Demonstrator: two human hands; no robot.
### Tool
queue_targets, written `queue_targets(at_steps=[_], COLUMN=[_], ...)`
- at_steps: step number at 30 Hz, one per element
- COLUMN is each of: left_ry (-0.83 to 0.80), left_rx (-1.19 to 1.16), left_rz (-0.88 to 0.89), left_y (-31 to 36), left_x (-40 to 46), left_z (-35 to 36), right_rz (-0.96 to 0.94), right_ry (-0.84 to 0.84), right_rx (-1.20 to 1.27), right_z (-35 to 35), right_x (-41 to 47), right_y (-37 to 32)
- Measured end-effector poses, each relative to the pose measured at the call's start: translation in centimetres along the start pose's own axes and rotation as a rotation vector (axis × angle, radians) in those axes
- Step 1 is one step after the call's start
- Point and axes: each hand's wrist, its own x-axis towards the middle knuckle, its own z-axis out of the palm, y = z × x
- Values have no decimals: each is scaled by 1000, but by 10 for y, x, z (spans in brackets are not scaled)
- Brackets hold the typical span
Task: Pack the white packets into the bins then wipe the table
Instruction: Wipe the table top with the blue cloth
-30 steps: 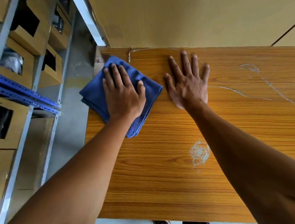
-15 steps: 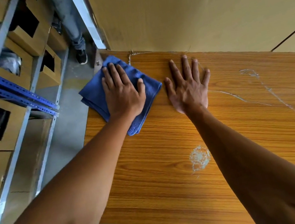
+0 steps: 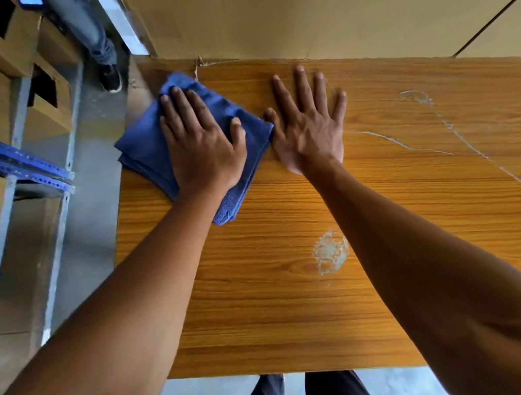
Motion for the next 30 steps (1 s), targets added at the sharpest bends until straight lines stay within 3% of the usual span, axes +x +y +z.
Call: queue_targets(at_steps=[9,16,24,30], left_ry=[-54,-16,-104,-120], left_rx=[-11,0,27,17], left_rz=[-76,302,308,527], left_y=[8,2,5,4], left_x=[54,-26,41,-28], left_z=[-1,-4,-11,-18], right_rz=[-10,-39,63,57], right_ry=[2,4,-7,-19], right_rx=[-5,92,40,11], right_z=[-1,-5,-7,-6], right_x=[-2,-16,-36,-31], right_y=[2,13,40,40])
